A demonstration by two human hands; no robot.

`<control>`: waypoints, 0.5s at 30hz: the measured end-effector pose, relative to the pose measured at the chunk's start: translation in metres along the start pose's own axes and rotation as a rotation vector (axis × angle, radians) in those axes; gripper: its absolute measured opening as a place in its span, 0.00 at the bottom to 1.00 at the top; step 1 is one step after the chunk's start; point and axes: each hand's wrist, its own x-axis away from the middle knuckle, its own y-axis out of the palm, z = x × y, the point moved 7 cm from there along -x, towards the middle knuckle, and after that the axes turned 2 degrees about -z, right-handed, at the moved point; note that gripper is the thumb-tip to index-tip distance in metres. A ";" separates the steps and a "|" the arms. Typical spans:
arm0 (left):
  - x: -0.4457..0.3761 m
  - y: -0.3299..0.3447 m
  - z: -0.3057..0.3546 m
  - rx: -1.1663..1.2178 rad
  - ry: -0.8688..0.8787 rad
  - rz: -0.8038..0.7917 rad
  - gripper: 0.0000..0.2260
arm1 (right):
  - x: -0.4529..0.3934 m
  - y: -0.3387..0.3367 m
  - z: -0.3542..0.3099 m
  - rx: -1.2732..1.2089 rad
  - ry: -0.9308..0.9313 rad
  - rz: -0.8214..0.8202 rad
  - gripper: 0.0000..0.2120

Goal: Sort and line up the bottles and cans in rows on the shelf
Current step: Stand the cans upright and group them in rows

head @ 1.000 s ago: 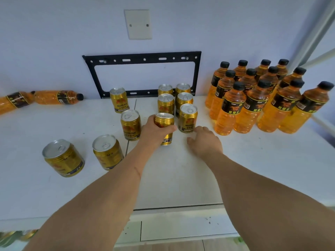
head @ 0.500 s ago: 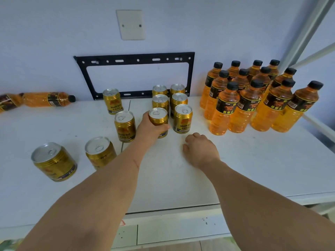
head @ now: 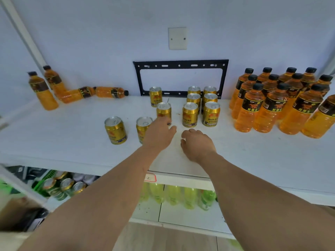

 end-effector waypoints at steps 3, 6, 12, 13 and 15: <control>0.020 -0.032 -0.024 -0.059 -0.020 0.078 0.10 | 0.005 -0.001 -0.029 -0.051 -0.036 0.008 0.17; 0.036 -0.059 -0.055 -0.035 -0.093 0.186 0.11 | 0.004 0.000 -0.051 -0.142 -0.036 0.009 0.19; 0.053 -0.091 -0.129 0.087 -0.310 0.398 0.26 | -0.011 0.008 -0.085 -0.351 0.083 0.004 0.34; 0.052 -0.091 -0.142 0.123 -0.360 0.386 0.29 | -0.015 0.011 -0.090 -0.396 0.109 0.004 0.37; 0.046 -0.088 -0.164 0.172 -0.428 0.327 0.35 | -0.025 0.017 -0.099 -0.489 0.171 0.019 0.43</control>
